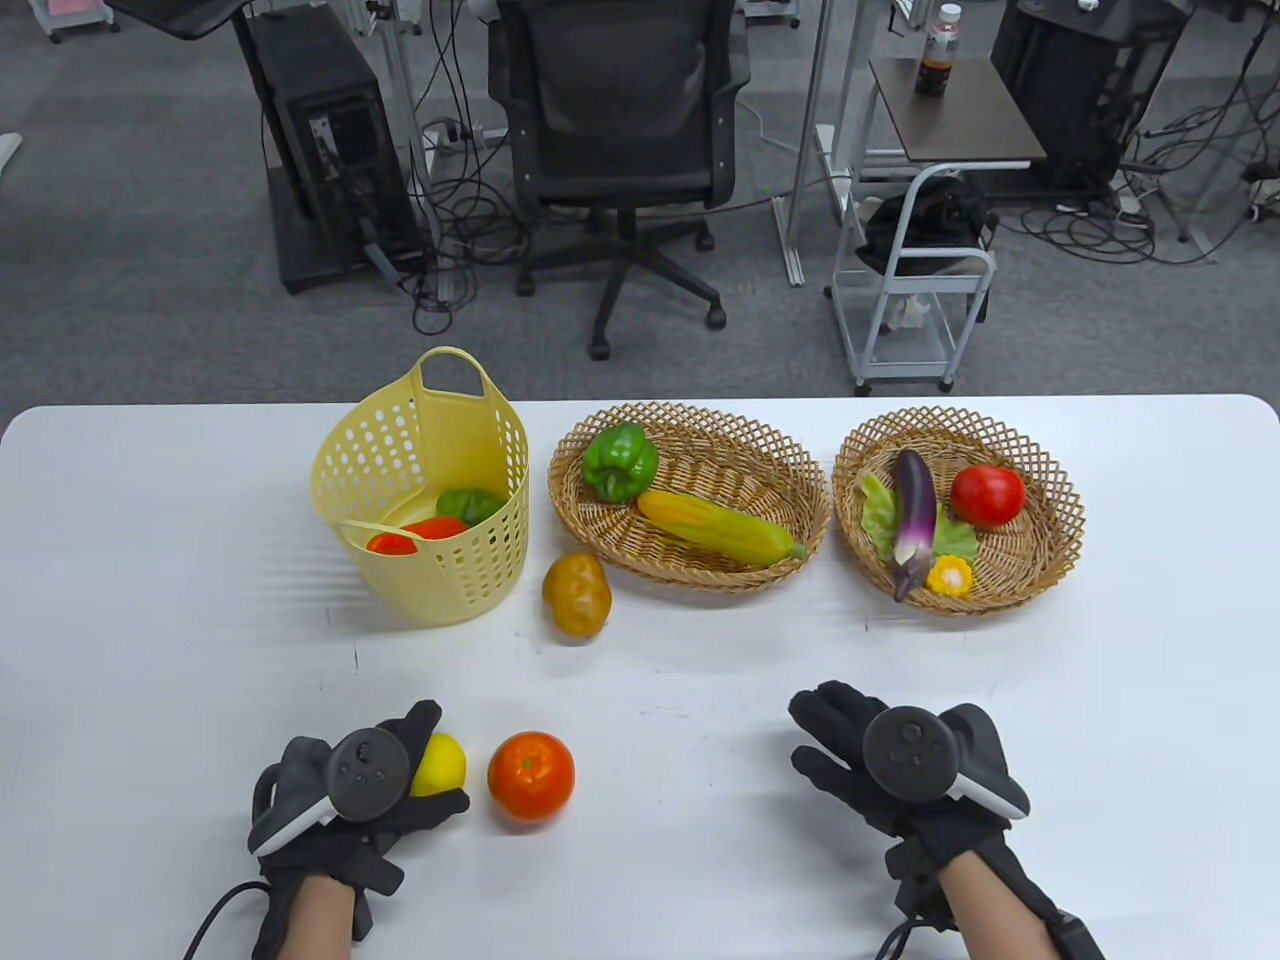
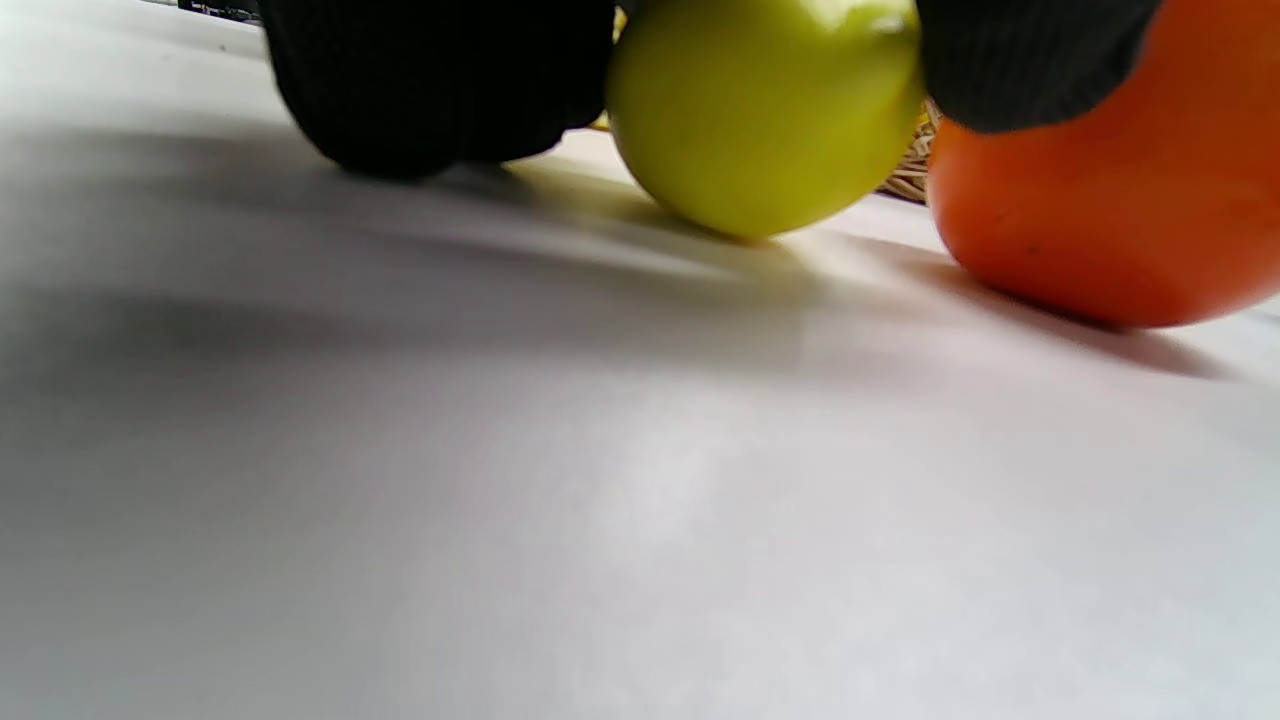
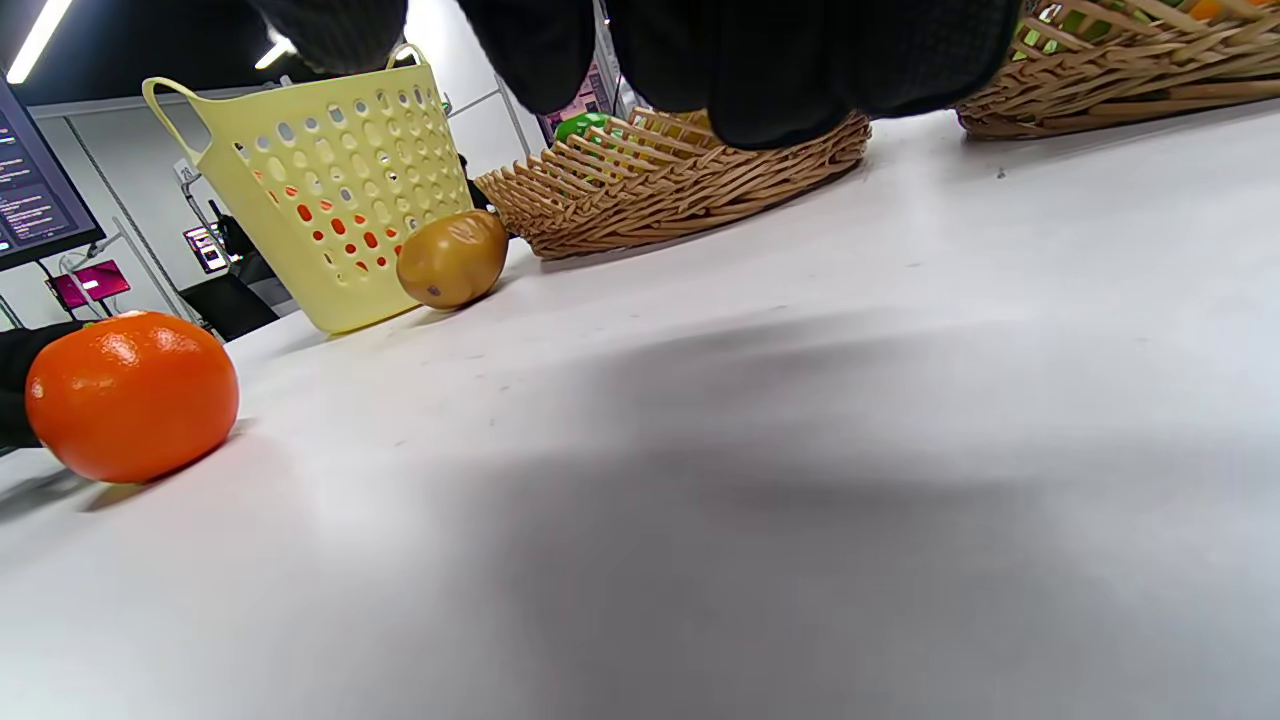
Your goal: Place 10 objects into 3 containers
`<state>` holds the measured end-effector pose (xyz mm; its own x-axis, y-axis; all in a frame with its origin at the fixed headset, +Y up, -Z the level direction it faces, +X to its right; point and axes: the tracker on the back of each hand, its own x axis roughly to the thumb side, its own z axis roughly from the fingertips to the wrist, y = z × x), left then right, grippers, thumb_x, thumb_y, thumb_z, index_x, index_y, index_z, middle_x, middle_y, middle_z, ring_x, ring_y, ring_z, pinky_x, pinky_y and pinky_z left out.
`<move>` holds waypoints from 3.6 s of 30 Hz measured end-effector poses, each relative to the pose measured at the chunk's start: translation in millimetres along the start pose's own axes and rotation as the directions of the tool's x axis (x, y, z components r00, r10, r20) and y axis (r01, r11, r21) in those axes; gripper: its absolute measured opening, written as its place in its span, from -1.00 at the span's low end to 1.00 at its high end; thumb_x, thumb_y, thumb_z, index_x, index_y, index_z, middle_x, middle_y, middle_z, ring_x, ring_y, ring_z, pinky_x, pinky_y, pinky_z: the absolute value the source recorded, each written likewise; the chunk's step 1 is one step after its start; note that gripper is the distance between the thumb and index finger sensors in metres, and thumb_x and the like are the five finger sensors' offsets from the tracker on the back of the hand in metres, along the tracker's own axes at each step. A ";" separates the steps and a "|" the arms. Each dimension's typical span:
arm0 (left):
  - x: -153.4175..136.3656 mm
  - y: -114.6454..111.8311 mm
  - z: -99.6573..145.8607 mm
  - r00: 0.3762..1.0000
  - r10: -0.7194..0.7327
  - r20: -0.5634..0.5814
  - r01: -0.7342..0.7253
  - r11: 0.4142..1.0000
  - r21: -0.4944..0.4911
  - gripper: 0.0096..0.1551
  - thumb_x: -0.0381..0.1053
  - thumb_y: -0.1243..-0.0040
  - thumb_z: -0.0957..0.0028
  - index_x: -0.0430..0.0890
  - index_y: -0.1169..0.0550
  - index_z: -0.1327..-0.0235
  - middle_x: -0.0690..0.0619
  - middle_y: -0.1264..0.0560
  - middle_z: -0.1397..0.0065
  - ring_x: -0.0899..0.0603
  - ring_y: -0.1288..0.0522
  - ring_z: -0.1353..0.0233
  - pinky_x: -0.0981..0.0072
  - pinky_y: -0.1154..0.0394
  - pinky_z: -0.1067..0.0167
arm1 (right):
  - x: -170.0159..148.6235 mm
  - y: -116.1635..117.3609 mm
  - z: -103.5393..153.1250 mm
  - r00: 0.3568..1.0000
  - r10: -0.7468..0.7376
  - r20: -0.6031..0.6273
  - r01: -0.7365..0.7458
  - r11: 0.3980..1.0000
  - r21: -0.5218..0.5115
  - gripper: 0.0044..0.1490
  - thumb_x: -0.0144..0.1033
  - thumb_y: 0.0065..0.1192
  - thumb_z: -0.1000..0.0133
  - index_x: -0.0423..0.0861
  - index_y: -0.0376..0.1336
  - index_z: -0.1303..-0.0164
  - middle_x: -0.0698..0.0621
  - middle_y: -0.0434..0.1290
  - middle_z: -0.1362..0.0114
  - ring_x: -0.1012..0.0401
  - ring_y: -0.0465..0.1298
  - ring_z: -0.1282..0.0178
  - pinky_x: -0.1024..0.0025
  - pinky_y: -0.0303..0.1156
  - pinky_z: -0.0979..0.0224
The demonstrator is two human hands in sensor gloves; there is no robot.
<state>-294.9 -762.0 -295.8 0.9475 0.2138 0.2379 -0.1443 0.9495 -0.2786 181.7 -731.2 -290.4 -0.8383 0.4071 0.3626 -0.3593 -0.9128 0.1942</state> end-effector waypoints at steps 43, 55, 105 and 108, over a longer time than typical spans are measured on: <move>72.6 157.6 -19.6 0.978 0.092 -0.185 0.037 0.801 0.597 0.10 0.52 -0.16 -0.04 -0.17 -0.25 -0.62 -0.13 -0.44 -0.49 0.00 -0.67 -0.15 0.60 -0.64 0.25 | -5.0 -5.1 2.9 0.998 -0.057 0.005 0.057 0.998 -0.042 -0.21 0.13 -0.10 -0.30 -0.04 0.02 -0.68 -0.26 0.07 -0.73 -0.25 0.28 -0.55 -0.14 0.32 -0.48; 81.3 168.9 -71.9 0.880 0.147 -0.451 0.174 0.785 0.595 -0.16 0.35 -0.17 -0.22 -0.19 -0.34 -0.53 -0.11 -0.53 -0.35 0.09 -0.75 0.09 0.70 -0.64 0.37 | -4.2 -3.6 2.5 0.998 -0.052 0.019 0.052 0.998 -0.033 -0.21 0.14 -0.11 -0.31 -0.04 0.02 -0.68 -0.27 0.10 -0.72 -0.24 0.35 -0.50 0.03 0.44 -0.36; 97.6 39.6 -33.7 0.997 0.073 -0.028 -0.077 0.971 -0.228 0.16 0.52 -0.10 -0.13 -0.21 -0.15 -0.73 -0.37 -0.20 -0.67 -0.42 -0.49 -0.45 0.08 -0.64 -0.01 | -4.4 -0.3 2.3 0.999 -0.040 -0.001 0.040 0.999 0.002 -0.20 0.14 -0.10 -0.30 -0.06 0.02 -0.68 -0.28 0.09 -0.73 -0.25 0.30 -0.55 -0.13 0.34 -0.45; 99.0 31.9 -35.4 0.999 0.049 -0.020 -0.052 0.969 -0.242 0.19 0.52 -0.10 -0.13 -0.21 -0.08 -0.75 -0.39 -0.16 -0.68 -0.43 -0.47 -0.47 0.09 -0.64 -0.02 | -4.4 -0.3 2.3 0.999 -0.039 -0.004 0.039 0.999 0.005 -0.20 0.14 -0.10 -0.30 -0.06 0.02 -0.68 -0.28 0.09 -0.73 -0.25 0.30 -0.55 -0.13 0.34 -0.45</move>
<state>-195.6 -718.7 -314.1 0.9449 0.2551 0.2050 -0.1203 0.8534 -0.5072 186.4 -732.6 -289.9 -0.8254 0.4422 0.3509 -0.3896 -0.8960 0.2129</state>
